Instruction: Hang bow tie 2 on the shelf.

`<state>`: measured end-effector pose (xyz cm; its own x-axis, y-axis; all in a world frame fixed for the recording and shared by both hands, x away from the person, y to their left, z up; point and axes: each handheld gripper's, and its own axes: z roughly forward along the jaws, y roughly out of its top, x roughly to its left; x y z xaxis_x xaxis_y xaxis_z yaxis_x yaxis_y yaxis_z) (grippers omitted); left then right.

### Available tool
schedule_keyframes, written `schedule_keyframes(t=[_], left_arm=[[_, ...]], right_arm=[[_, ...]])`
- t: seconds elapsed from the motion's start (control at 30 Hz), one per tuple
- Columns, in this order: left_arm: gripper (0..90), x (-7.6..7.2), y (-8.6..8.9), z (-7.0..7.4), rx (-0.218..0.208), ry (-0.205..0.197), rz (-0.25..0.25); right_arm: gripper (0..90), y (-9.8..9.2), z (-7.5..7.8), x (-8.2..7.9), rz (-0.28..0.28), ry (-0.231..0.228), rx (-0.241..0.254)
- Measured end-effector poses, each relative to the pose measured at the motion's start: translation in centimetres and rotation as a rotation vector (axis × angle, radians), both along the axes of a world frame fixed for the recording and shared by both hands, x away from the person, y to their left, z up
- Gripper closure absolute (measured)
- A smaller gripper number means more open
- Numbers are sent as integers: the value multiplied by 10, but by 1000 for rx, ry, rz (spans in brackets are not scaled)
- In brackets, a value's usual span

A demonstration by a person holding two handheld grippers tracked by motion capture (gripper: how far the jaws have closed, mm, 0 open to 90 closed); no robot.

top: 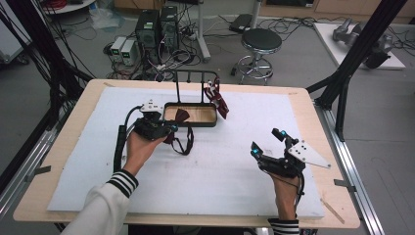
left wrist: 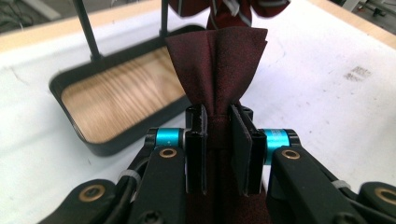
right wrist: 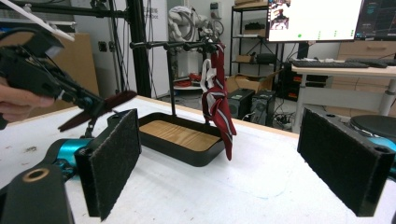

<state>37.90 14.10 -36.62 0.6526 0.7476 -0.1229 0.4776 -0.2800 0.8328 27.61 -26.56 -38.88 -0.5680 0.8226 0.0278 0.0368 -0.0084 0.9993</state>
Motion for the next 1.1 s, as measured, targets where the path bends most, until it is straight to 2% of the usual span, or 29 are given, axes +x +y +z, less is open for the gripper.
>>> schedule_keyframes(t=[0.17, 0.33, 0.5, 1.1], left_arm=[[763, -2, 4, 11, -20, -81, 5], [762, -3, 7, 20, -36, -126, 10], [762, -3, 10, 27, -32, -174, 5], [762, 5, 14, 50, -56, -268, 50]], right_arm=[[125, 0, 0, 0, -1, 0, 1], [125, 0, -1, 0, 0, 4, 2], [125, 1, -1, 1, -1, 5, 0], [125, 0, -4, 2, 0, 14, -3]])
